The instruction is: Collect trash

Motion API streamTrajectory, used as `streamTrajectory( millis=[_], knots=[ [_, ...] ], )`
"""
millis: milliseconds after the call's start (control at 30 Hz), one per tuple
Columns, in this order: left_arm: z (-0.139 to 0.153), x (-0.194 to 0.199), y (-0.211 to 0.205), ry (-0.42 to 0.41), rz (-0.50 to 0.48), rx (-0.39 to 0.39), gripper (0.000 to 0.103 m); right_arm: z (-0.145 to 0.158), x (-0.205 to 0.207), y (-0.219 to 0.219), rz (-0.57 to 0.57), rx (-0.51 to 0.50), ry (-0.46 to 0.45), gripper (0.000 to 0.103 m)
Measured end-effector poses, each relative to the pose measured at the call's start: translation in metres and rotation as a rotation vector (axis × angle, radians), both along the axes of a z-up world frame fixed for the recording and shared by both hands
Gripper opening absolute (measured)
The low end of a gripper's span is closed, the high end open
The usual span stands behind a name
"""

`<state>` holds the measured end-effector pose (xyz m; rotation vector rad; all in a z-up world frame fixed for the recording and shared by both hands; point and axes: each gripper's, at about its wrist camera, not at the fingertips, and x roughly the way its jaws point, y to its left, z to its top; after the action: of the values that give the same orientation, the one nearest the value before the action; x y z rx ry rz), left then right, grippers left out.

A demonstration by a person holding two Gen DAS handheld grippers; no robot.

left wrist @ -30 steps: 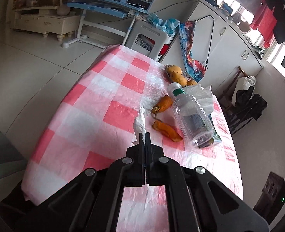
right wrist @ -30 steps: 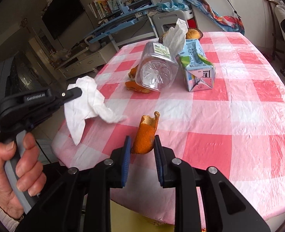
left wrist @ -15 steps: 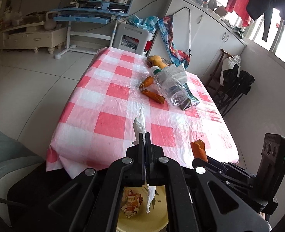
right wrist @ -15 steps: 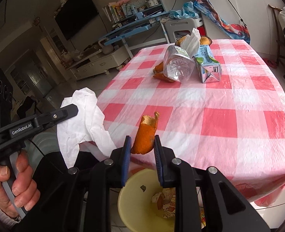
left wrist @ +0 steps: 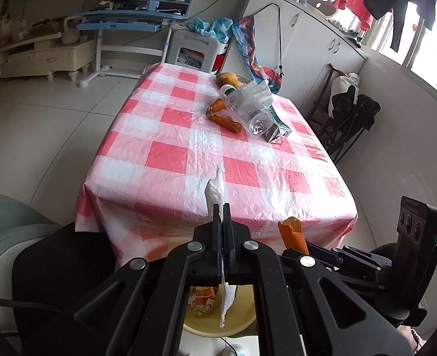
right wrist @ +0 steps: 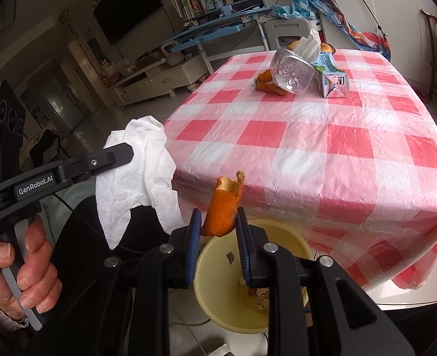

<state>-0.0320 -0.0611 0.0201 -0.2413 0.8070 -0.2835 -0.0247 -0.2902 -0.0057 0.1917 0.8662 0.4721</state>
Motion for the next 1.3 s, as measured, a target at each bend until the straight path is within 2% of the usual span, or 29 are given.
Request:
streamTrajectory(
  millis=[233, 333, 400, 467, 567, 633, 667, 733, 800, 933, 1067, 1300],
  knots=[
    [-0.011, -0.011, -0.005, 0.055, -0.044, -0.054, 0.002, -0.004, -0.011, 0.001, -0.003, -0.017, 0.012, 0.024],
    [-0.023, -0.012, -0.010, 0.108, -0.054, -0.031, 0.002, -0.011, -0.010, 0.002, -0.010, -0.036, 0.049, 0.026],
    [-0.029, -0.014, -0.012, 0.133, -0.066, -0.003, 0.002, -0.016, -0.010, 0.000, -0.028, -0.047, 0.068, 0.040],
    [-0.031, -0.016, -0.013, 0.134, -0.059, 0.027, 0.008, -0.016, -0.009, -0.003, -0.049, -0.046, 0.070, 0.042],
    [-0.026, -0.022, -0.012, 0.083, -0.023, 0.092, 0.034, -0.015, -0.011, -0.009, -0.089, -0.044, 0.049, 0.052],
    [-0.021, -0.027, -0.012, 0.009, 0.016, 0.158, 0.053, -0.014, -0.012, -0.012, -0.108, -0.043, 0.034, 0.053],
    [-0.019, -0.028, -0.011, -0.021, 0.032, 0.184, 0.058, -0.013, -0.012, -0.012, -0.118, -0.044, 0.025, 0.056],
    [-0.018, -0.028, -0.007, -0.063, 0.063, 0.231, 0.062, -0.012, -0.013, -0.014, -0.141, -0.048, 0.002, 0.061],
    [-0.020, -0.027, -0.001, -0.087, 0.093, 0.261, 0.063, -0.010, -0.014, -0.016, -0.158, -0.050, -0.014, 0.067],
    [-0.029, -0.024, 0.013, -0.121, 0.152, 0.304, 0.066, -0.010, -0.013, -0.015, -0.186, -0.073, -0.034, 0.070],
    [-0.037, -0.017, 0.025, -0.085, 0.188, 0.278, 0.067, -0.014, -0.009, -0.011, -0.192, -0.103, -0.026, 0.072],
    [-0.038, -0.017, 0.026, -0.088, 0.194, 0.273, 0.070, -0.016, -0.009, -0.002, -0.175, -0.156, -0.041, 0.075]
  ],
)
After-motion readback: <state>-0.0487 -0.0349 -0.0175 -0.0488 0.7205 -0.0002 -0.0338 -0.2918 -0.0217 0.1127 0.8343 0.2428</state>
